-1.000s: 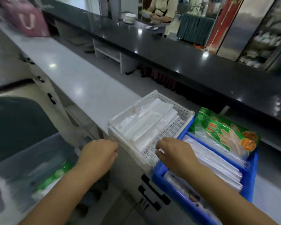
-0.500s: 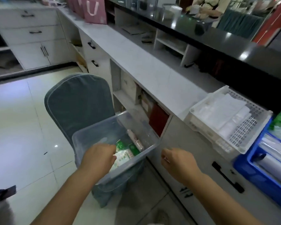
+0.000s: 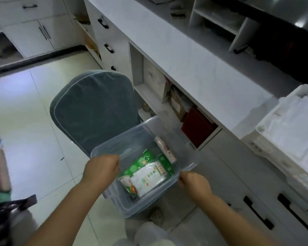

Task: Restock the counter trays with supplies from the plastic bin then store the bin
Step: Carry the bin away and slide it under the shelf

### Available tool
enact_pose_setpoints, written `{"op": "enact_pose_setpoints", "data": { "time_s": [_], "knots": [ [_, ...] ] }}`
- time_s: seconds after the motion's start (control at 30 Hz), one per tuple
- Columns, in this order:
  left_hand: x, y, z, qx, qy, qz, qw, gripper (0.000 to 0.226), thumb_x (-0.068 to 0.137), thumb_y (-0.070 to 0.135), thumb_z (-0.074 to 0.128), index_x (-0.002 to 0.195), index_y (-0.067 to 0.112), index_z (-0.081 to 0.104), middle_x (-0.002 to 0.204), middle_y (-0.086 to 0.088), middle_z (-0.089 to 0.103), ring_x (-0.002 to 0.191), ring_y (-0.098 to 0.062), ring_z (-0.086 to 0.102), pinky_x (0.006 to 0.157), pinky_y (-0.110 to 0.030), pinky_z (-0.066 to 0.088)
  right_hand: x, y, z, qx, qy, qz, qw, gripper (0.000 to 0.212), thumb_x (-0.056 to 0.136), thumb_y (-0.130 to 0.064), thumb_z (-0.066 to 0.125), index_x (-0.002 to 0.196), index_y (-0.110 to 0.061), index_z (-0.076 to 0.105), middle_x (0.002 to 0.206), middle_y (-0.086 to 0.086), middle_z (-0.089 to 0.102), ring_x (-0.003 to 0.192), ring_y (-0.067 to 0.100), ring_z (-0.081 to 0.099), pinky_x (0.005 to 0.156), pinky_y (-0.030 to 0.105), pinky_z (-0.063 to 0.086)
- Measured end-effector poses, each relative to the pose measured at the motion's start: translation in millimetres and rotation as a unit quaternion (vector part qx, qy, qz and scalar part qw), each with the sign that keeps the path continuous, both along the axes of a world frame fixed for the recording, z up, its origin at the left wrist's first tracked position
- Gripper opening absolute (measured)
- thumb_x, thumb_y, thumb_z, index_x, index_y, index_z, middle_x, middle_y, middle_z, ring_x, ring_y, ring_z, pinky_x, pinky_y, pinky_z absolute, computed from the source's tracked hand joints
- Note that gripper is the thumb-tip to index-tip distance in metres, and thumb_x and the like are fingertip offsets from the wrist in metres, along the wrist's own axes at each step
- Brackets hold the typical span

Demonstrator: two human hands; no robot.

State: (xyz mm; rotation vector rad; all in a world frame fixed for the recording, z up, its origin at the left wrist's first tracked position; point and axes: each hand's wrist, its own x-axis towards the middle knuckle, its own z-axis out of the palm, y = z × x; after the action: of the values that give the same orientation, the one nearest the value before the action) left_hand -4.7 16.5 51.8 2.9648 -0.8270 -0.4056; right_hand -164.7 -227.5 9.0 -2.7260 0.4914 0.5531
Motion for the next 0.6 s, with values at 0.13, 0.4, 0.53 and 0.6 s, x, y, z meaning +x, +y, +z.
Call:
{"op": "enact_pose_setpoints", "data": {
  "time_s": [0.13,0.4,0.53,0.6],
  "knots": [
    [47,2,-15,0.018,0.006,-0.001,1.0,0.017,0.088,0.025,0.05,0.085,0.019,0.065,0.086,-0.003,0.069,0.08,-0.025,0.063,0.061,-0.029,0.045,25,0,-27,0.024,0.042,-0.039,0.998,0.015,0.093,-0.021,0.042,0.078,-0.019,0.041,0.058,-0.011,0.029,0.068,0.019,0.045,0.053,0.027,0.032],
    [136,-24,-66,0.004,0.058,-0.084,0.995,0.015,0.085,0.013,0.05,0.076,0.008,0.06,0.082,-0.011,0.066,0.073,-0.028,0.06,0.055,-0.03,0.038,40,18,-68,0.056,0.085,-0.239,0.966,0.017,0.092,-0.019,0.044,0.079,-0.015,0.053,0.09,0.012,0.068,0.079,0.027,0.063,0.058,0.026,0.038],
    [183,-41,-93,0.013,0.112,-0.132,0.985,0.014,0.086,0.011,0.047,0.086,0.009,0.06,0.093,-0.009,0.064,0.082,-0.027,0.059,0.061,-0.032,0.044,46,43,-83,0.073,0.114,-0.358,0.924,0.013,0.094,-0.016,0.042,0.083,-0.018,0.048,0.095,0.009,0.068,0.068,0.017,0.051,0.042,0.015,0.024],
    [201,-51,-105,0.025,0.141,-0.16,0.977,0.018,0.086,0.01,0.047,0.098,0.01,0.061,0.102,-0.008,0.063,0.089,-0.026,0.059,0.068,-0.034,0.049,51,56,-88,0.081,0.11,-0.429,0.893,0.007,0.092,-0.015,0.044,0.093,-0.016,0.051,0.099,0.012,0.067,0.078,0.022,0.057,0.052,0.016,0.038]
  ]
}}
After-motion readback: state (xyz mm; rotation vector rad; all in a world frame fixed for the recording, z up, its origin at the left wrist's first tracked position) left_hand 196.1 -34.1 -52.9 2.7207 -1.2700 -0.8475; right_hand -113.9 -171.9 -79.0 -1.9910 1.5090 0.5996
